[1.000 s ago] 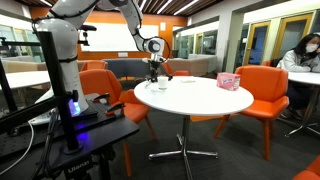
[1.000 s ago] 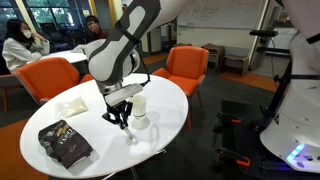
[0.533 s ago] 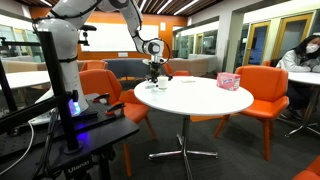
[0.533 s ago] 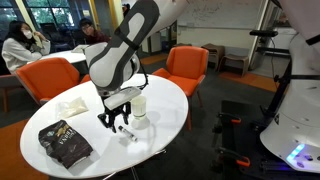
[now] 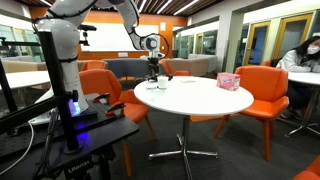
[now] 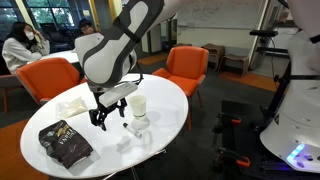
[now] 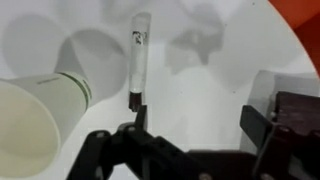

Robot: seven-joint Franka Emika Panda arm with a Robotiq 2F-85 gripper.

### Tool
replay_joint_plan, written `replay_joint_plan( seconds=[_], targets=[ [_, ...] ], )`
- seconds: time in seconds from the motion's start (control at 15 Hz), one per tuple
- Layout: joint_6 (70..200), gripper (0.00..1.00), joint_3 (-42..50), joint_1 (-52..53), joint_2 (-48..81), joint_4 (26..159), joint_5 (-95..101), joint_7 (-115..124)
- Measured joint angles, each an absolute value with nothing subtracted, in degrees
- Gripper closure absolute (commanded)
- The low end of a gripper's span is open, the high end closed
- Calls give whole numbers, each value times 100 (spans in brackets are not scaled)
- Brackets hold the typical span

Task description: Remove the marker from the mug cup

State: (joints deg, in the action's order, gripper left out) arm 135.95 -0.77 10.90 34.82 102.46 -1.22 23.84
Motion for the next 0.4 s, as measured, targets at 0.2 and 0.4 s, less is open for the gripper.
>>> replay_joint_plan(
  seconds=[0.2, 0.4],
  targets=[
    [13489, 0, -66, 1136, 2987, 10494, -19, 2386],
    [13223, 0, -1, 1144, 2400, 10813, 230, 2405]
  ],
)
